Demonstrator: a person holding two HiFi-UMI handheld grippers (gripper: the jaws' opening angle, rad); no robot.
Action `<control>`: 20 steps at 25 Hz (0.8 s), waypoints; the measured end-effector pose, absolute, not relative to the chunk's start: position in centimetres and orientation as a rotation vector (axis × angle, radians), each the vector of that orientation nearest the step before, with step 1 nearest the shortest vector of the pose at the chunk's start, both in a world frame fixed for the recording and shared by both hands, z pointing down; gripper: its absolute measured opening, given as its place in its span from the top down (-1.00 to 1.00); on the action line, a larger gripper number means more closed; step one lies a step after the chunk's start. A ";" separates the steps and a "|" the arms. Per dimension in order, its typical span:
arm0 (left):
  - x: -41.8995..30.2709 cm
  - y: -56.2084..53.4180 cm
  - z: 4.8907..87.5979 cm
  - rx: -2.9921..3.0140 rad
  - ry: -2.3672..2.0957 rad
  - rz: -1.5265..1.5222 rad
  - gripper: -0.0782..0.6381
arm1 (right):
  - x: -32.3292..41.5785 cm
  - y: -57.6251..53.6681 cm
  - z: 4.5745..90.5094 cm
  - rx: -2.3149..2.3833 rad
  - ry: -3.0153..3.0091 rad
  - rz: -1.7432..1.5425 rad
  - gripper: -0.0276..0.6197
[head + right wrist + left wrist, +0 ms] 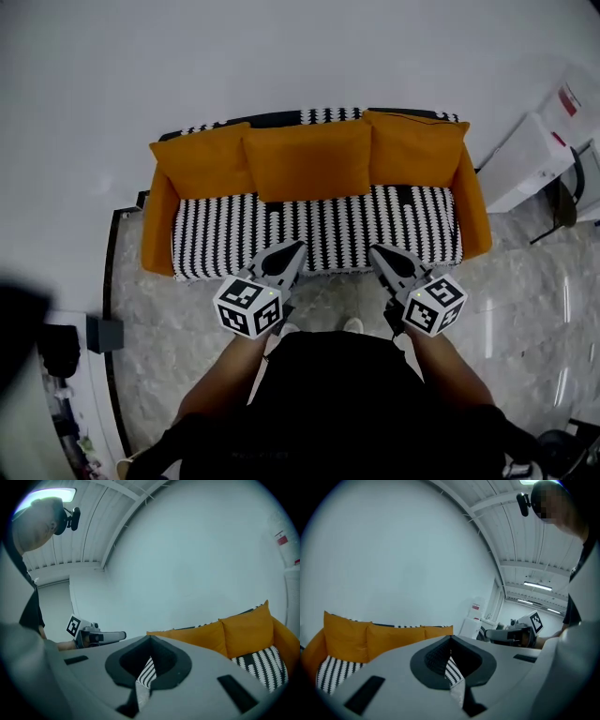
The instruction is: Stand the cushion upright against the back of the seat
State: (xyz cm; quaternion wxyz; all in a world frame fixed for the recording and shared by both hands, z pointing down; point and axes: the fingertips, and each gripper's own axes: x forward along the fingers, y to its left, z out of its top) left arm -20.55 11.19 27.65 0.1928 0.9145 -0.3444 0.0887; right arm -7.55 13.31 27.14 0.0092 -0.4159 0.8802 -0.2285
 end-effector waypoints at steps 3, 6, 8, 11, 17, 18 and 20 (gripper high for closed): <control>-22.0 11.4 28.1 2.557 -0.958 0.257 0.74 | -9.3 14.1 27.1 -1.309 2.758 -0.707 0.81; -23.0 11.5 28.3 2.538 -0.960 0.257 0.74 | -10.2 14.3 27.0 -1.320 2.772 -0.710 0.81; -23.6 11.8 28.3 2.532 -0.955 0.259 0.74 | -10.6 14.5 27.0 -1.328 2.770 -0.715 0.81; -24.2 11.9 28.2 2.536 -0.952 0.259 0.74 | -11.1 14.4 26.8 -1.335 2.773 -0.707 0.81; -24.5 12.5 28.2 2.566 -0.941 0.286 0.74 | -11.8 14.6 26.9 -1.325 2.793 -0.688 0.81; -24.5 12.6 28.2 2.570 -0.939 0.288 0.74 | -11.9 14.6 27.0 -1.322 2.792 -0.692 0.81; -24.6 12.6 28.1 2.575 -0.936 0.288 0.74 | -12.1 14.7 27.0 -1.316 2.795 -0.695 0.81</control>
